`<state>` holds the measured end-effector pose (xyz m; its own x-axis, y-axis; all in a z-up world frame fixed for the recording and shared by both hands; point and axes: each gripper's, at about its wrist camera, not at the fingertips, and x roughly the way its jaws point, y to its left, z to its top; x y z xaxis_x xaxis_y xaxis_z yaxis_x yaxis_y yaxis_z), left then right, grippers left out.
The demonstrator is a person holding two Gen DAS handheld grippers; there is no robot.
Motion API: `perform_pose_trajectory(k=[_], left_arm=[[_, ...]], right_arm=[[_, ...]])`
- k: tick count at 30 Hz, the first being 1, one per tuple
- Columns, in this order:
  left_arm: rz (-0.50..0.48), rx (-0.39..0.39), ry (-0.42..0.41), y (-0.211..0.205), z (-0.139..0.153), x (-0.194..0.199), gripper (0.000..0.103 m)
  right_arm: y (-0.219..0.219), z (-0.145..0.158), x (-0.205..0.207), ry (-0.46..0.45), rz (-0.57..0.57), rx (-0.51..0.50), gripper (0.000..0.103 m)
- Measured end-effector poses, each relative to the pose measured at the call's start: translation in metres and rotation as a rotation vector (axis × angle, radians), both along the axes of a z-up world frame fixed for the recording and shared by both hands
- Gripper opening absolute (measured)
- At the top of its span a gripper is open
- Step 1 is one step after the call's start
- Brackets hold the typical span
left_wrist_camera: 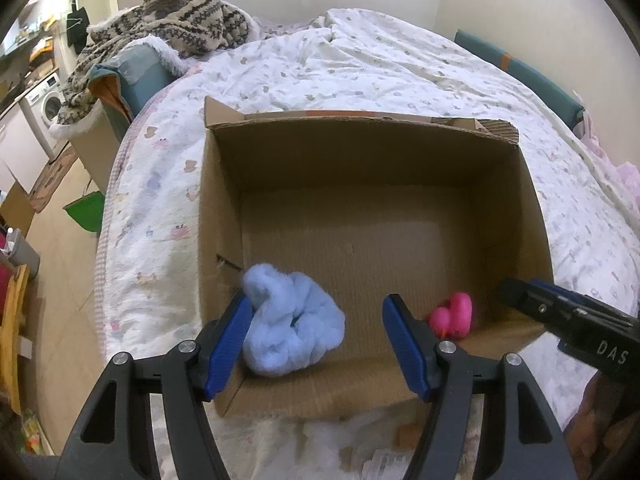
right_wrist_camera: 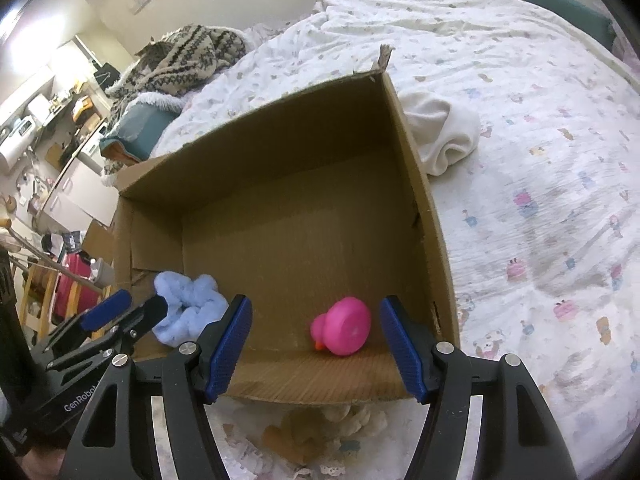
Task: Organize soft objects
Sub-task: 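Withdraw both tools from the box back toward the remaining items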
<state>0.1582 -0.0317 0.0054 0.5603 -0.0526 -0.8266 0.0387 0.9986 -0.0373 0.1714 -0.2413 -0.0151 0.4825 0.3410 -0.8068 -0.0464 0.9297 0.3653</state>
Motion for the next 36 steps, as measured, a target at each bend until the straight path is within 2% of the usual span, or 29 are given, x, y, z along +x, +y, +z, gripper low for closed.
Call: perform_pose_trajectory(k=[12, 16, 19, 36], left_arm=[[0.076, -0.027, 0.033, 0.025, 0.012, -0.044, 0.065], [0.087, -0.027, 0.027, 0.031, 0.013, -0.06, 0.065], [0.093, 0.024, 0.021, 0.034, 0.008, -0.073, 0.065], [0.104, -0.032, 0.06, 0.036, 0.0, -0.109, 0.065]], right_arm=[[-0.005, 0.021, -0.041, -0.025, 0.008, 0.015, 0.07], [-0.008, 0.021, -0.053, -0.019, 0.008, 0.018, 0.07], [-0.011, 0.022, -0.061, -0.019, -0.004, 0.016, 0.07], [-0.011, 0.012, -0.101, 0.046, -0.031, 0.016, 0.07]])
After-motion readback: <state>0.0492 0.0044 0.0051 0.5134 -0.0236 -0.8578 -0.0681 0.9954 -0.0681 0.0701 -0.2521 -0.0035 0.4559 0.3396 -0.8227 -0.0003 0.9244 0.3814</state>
